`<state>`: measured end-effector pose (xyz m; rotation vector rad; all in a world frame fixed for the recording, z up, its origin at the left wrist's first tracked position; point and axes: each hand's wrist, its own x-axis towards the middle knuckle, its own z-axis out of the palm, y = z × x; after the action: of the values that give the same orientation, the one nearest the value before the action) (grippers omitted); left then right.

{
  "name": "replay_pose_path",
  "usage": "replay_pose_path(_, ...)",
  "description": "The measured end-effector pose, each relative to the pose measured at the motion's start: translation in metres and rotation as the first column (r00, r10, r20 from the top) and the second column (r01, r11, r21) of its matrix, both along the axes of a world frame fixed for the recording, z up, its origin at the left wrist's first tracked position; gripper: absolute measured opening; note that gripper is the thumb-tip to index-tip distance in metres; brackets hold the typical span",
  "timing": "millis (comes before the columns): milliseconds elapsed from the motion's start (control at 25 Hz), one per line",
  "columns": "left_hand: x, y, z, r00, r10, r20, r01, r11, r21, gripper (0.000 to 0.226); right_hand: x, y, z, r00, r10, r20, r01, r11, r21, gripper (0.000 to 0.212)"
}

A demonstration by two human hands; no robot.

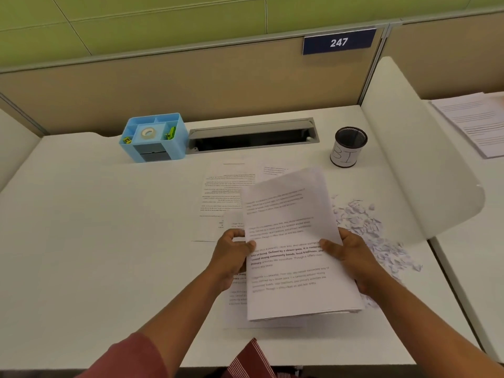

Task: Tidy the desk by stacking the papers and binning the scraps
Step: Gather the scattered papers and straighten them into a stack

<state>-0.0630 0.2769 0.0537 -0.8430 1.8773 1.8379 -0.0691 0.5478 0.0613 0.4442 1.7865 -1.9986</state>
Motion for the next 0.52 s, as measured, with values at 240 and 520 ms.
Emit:
replay_pose_path(240,0.022,-0.011,-0.03,0.972,-0.127,0.199,0.231,0.686,-0.69,0.084,-0.007,0.028,-0.008,0.992,-0.121,-0.018,0.122,0.991,0.062,0.022)
replay_pose_path(520,0.021,-0.013,-0.042,0.977,-0.121,0.177,0.206,0.764,-0.611,0.076,-0.011,0.027,-0.018,0.985,-0.173,-0.013,0.173,0.984,0.032,0.027)
